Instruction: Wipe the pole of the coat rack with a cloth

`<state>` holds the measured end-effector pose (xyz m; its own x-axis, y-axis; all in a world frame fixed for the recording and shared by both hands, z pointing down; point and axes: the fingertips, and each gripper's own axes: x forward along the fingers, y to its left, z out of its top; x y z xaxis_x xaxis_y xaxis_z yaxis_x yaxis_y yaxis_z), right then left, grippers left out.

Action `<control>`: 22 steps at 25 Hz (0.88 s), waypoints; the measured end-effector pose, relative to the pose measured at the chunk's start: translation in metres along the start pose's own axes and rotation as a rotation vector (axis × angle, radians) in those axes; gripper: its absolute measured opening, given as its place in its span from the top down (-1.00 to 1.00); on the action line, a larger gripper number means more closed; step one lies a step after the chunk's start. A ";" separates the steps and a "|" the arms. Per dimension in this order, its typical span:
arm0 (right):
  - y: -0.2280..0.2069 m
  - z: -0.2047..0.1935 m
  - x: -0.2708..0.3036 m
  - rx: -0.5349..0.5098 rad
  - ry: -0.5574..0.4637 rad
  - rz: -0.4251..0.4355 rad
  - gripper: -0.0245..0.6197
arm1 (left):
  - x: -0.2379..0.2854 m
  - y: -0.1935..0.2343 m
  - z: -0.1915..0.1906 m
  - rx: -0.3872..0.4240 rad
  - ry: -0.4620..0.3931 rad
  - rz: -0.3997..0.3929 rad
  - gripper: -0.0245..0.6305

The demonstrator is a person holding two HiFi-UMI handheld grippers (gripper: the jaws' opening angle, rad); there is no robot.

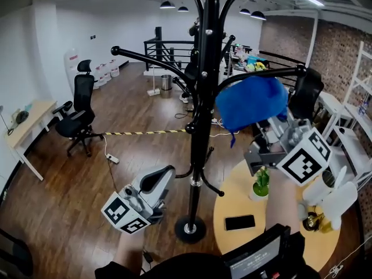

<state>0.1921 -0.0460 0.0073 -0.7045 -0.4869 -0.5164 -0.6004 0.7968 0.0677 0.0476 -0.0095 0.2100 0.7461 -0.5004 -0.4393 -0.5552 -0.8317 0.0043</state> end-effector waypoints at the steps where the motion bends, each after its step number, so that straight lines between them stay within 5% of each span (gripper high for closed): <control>1: 0.003 0.012 -0.007 -0.013 -0.032 -0.001 0.85 | 0.002 0.000 -0.001 0.000 0.000 -0.006 0.95; 8: 0.015 0.055 -0.025 -0.099 -0.164 0.005 0.85 | 0.015 -0.002 -0.005 -0.003 -0.004 -0.027 0.95; 22: -0.028 -0.140 0.012 0.047 0.256 -0.040 0.85 | -0.006 0.005 -0.009 -0.018 0.010 0.041 0.95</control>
<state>0.1478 -0.1241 0.1190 -0.7571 -0.5880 -0.2847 -0.6153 0.7882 0.0086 0.0438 -0.0127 0.2202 0.7264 -0.5363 -0.4298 -0.5788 -0.8145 0.0382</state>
